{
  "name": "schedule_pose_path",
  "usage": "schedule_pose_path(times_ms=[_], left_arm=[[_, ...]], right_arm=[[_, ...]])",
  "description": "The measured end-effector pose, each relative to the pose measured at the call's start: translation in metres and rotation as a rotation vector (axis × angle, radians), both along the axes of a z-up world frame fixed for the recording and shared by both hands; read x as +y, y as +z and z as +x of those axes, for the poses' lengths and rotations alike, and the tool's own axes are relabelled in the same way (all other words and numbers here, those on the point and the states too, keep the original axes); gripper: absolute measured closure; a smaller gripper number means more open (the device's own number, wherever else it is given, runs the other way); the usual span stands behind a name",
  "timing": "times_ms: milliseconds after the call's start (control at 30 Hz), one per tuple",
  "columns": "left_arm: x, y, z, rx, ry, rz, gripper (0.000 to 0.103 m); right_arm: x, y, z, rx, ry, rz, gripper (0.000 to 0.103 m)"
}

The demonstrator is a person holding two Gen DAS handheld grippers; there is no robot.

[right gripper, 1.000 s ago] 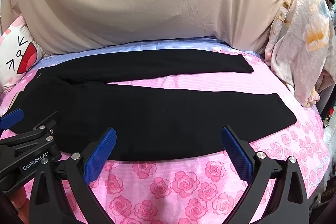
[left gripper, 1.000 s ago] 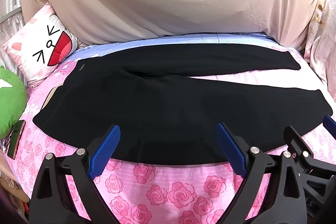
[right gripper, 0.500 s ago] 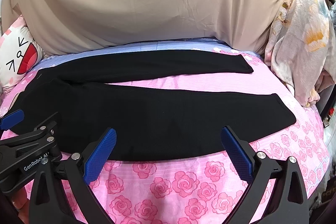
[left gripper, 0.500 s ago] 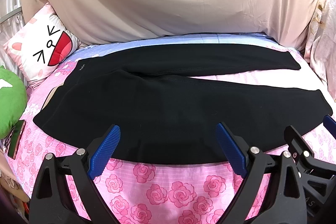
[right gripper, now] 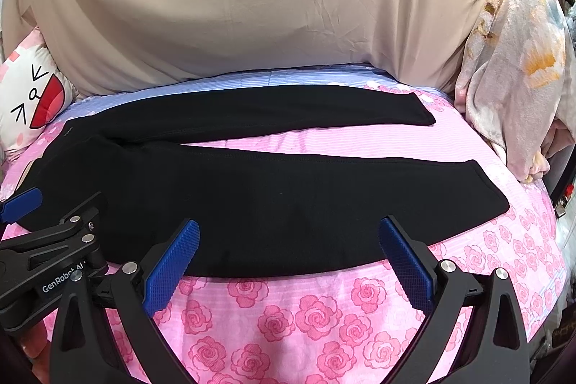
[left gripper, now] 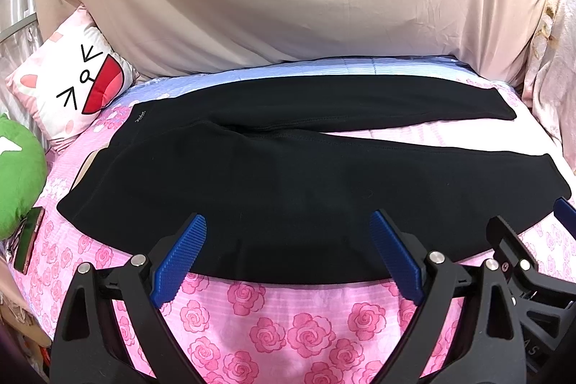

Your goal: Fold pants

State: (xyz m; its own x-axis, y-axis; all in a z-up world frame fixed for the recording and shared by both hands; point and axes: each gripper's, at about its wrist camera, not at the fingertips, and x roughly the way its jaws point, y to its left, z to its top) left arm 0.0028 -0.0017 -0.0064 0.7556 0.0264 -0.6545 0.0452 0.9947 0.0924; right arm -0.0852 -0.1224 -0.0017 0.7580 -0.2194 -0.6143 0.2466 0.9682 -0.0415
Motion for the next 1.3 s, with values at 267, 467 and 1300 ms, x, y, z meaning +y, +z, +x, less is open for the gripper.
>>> schedule_pose_path(times_ms=[267,467,1300], left_arm=[[-0.001,0.000,0.002,0.003,0.002,0.001,0.013],[-0.001,-0.001,0.004,0.009,0.002,0.002,0.013],[0.150,-0.004,0.170,0.041,0.155,-0.050,0.007]], right_arm=[[0.000,-0.001,0.001,0.002,0.001,0.000,0.005],[0.000,-0.004,0.006,0.011,0.000,0.003,0.005],[-0.242,-0.021,0.154,0.049,-0.022,0.252,0.005]])
